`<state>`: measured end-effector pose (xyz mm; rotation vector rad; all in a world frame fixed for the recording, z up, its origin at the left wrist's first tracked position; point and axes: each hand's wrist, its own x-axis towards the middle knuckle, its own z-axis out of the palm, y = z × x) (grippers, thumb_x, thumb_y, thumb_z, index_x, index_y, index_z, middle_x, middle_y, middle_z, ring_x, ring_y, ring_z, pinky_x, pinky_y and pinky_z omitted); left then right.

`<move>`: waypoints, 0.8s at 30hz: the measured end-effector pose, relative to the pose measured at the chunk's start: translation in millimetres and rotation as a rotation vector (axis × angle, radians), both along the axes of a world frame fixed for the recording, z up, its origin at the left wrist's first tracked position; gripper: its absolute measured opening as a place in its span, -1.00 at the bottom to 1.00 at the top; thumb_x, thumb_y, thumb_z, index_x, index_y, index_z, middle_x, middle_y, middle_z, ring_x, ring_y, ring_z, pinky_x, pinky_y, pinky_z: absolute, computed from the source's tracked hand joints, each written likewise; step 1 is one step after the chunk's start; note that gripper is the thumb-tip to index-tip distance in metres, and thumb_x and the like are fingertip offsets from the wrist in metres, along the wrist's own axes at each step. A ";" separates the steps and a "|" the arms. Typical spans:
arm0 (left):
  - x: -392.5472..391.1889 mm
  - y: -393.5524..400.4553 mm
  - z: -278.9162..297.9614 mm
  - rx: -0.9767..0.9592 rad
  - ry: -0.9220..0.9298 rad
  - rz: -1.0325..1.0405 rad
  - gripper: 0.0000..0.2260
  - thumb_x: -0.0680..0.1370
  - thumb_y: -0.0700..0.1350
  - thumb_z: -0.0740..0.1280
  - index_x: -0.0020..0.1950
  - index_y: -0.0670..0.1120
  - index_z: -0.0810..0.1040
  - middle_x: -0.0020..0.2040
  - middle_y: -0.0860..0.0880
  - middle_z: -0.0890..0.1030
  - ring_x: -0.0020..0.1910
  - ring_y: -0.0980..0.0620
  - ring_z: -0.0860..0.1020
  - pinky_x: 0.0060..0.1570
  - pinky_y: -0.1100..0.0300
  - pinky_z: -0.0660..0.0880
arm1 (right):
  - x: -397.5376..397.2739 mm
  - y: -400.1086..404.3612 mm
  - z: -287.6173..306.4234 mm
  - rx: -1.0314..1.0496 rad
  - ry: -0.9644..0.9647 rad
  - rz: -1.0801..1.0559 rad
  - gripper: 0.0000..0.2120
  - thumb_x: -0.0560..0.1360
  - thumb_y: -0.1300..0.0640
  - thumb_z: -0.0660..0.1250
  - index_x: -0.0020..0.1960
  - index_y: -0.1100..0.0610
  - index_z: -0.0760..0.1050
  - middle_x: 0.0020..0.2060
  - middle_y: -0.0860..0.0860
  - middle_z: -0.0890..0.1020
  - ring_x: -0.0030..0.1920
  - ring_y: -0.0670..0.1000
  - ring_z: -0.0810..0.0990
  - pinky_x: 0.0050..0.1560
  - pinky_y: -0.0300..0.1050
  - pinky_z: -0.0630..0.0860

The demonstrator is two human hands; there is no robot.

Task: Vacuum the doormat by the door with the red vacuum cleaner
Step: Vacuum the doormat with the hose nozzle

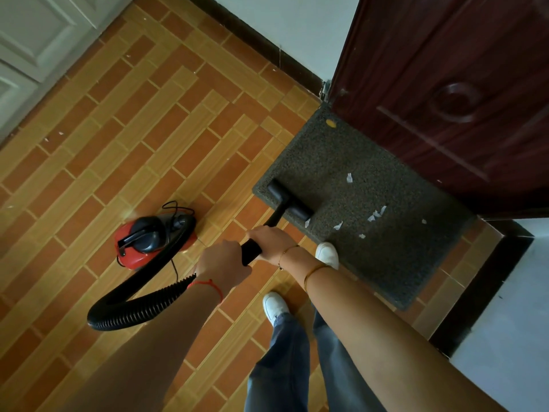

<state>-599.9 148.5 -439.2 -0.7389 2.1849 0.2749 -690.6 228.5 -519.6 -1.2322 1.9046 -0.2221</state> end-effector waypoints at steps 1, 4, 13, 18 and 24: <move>5.5 -0.1 0.2 -0.008 0.001 -0.014 -0.90 0.47 -0.04 0.29 -0.16 -0.05 0.48 -0.33 0.03 0.50 -0.39 0.05 0.53 -0.44 0.24 0.47 | 5.0 -0.5 -0.5 0.001 0.002 -0.002 -0.95 0.54 0.23 0.22 -0.01 0.18 0.42 -0.12 0.10 0.60 -0.24 0.08 0.58 -0.39 -0.14 0.38; 11.9 0.3 -2.2 -0.023 0.020 -0.037 -0.90 0.48 -0.03 0.28 -0.13 -0.05 0.48 -0.34 0.04 0.49 -0.40 0.05 0.51 -0.44 0.24 0.48 | 10.8 0.2 -3.1 -0.003 0.002 -0.025 -0.94 0.53 0.24 0.24 0.00 0.18 0.43 -0.13 0.09 0.60 -0.27 0.06 0.55 -0.47 -0.22 0.27; -38.0 12.7 -13.9 -0.010 0.084 -0.084 -0.90 0.51 -0.05 0.26 -0.11 -0.06 0.48 -0.36 0.04 0.45 -0.49 0.10 0.39 -0.56 0.27 0.27 | -40.7 16.1 -13.9 0.021 0.071 -0.075 -0.94 0.52 0.27 0.25 -0.02 0.17 0.42 -0.05 0.09 0.58 -0.12 0.14 0.62 -0.28 -0.05 0.49; -90.3 21.0 -23.1 0.030 0.100 -0.073 -0.89 0.52 -0.05 0.27 -0.09 -0.08 0.50 -0.38 0.04 0.43 -0.50 0.10 0.37 -0.56 0.26 0.24 | -94.3 25.6 -20.3 0.040 0.088 -0.081 -0.95 0.52 0.25 0.26 -0.03 0.15 0.43 -0.04 0.08 0.57 -0.10 0.13 0.62 -0.28 -0.08 0.43; -156.0 31.3 -34.6 0.069 0.102 -0.032 -0.88 0.51 -0.07 0.28 -0.19 -0.07 0.46 -0.38 0.03 0.44 -0.49 0.09 0.40 -0.57 0.26 0.27 | -160.0 35.6 -25.2 0.058 0.116 -0.058 -0.97 0.53 0.25 0.24 -0.03 0.18 0.43 -0.01 0.10 0.55 -0.08 0.13 0.62 -0.20 -0.03 0.50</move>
